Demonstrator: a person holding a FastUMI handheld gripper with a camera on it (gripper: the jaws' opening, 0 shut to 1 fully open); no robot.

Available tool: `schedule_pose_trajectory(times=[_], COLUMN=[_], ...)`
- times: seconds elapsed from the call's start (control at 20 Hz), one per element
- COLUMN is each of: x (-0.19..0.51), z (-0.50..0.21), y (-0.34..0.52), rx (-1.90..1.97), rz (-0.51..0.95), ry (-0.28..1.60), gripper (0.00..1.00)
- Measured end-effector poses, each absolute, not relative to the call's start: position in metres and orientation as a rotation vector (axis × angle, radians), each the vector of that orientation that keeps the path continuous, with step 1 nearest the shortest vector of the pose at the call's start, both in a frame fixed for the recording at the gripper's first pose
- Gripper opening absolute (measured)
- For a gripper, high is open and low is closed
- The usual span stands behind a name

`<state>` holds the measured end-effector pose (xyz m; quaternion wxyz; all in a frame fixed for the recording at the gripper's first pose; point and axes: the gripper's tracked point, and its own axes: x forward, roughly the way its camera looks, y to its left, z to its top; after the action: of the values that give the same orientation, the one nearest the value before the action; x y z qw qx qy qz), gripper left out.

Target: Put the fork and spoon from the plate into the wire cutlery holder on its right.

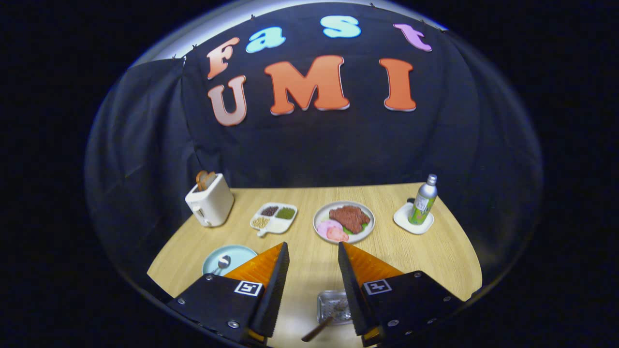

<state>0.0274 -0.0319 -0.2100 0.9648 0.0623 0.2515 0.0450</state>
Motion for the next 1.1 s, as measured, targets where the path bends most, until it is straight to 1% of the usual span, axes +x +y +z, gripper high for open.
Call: schedule_pose_trajectory(times=[0.05, 0.1, 0.15, 0.2, 0.35, 0.45, 0.5, 0.7, 0.85, 1.0, 1.1], x=[0.033, 0.037, 0.04, 0.044, 0.05, 0.052, 0.052, 0.053, 0.051, 0.048, 0.041], z=[-0.193, -0.177, -0.162, -0.15, -0.125, -0.128, -0.136, -0.17, -0.203, -0.243, -0.277], y=[-0.023, -0.013, -0.004, 0.007, 0.044, 0.068, 0.08, 0.13, 0.17, 0.205, 0.217], rx=[0.121, 0.111, 0.096, 0.081, 0.064, 0.07, 0.072, 0.089, 0.09, 0.087, 0.072], rz=[0.075, 0.063, 0.053, 0.051, 0.038, 0.034, 0.041, 0.073, 0.128, 0.187, 0.204], ry=[0.449, 0.392, 0.343, 0.3, 0.219, 0.218, 0.243, 0.342, 0.437, 0.573, 0.711], gripper=[0.65, 0.72, 0.75, 0.8, 0.86, 0.89, 0.91, 0.93, 0.93, 0.93, 0.93])
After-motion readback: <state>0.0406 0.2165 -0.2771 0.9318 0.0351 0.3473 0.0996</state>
